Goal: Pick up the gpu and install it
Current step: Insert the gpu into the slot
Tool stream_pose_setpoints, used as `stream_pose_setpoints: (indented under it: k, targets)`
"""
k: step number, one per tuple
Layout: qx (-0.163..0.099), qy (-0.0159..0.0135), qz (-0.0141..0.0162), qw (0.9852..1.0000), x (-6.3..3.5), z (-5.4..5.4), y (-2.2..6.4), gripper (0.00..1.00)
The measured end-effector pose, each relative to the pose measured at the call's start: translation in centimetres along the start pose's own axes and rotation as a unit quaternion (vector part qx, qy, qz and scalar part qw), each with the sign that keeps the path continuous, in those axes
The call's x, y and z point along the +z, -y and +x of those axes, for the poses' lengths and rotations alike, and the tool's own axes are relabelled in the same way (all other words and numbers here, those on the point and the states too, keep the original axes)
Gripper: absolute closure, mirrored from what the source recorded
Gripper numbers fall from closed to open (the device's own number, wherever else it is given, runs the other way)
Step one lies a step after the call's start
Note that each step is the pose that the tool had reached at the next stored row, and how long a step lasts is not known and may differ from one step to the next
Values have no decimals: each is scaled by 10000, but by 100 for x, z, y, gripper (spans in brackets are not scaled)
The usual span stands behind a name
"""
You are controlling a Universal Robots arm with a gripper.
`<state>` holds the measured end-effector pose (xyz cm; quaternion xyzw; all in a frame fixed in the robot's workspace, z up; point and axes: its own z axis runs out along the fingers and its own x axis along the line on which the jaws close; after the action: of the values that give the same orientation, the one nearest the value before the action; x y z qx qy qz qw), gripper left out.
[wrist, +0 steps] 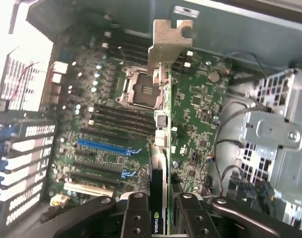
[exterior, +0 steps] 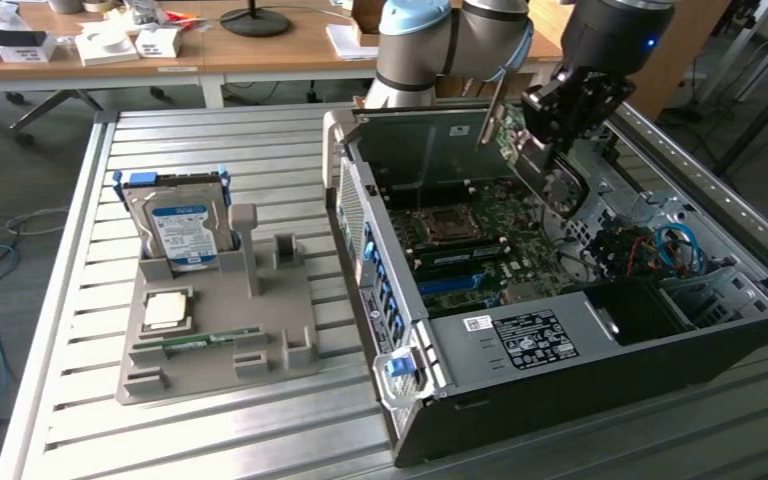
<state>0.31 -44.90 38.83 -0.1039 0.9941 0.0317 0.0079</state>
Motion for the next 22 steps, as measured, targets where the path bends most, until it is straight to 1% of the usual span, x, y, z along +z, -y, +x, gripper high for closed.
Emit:
stream_pose_setpoints:
  k: [3,6,8,11,14,17,20,22]
  targets:
    - [-270,-17,-5,9996,4,0,0,74]
    - [-542,-33,-11,9985,9,0,1,74]
    - [-726,-45,-15,9973,13,0,1,74]
    - [-994,-61,-21,9950,18,0,1,74]
    - [-1261,-78,-27,9920,24,1,2,74]
    - [-1536,-94,-33,9881,29,0,2,74]
    - [-1802,-111,-39,9836,35,1,2,74]
    - [-1983,-122,-43,9800,39,1,2,74]
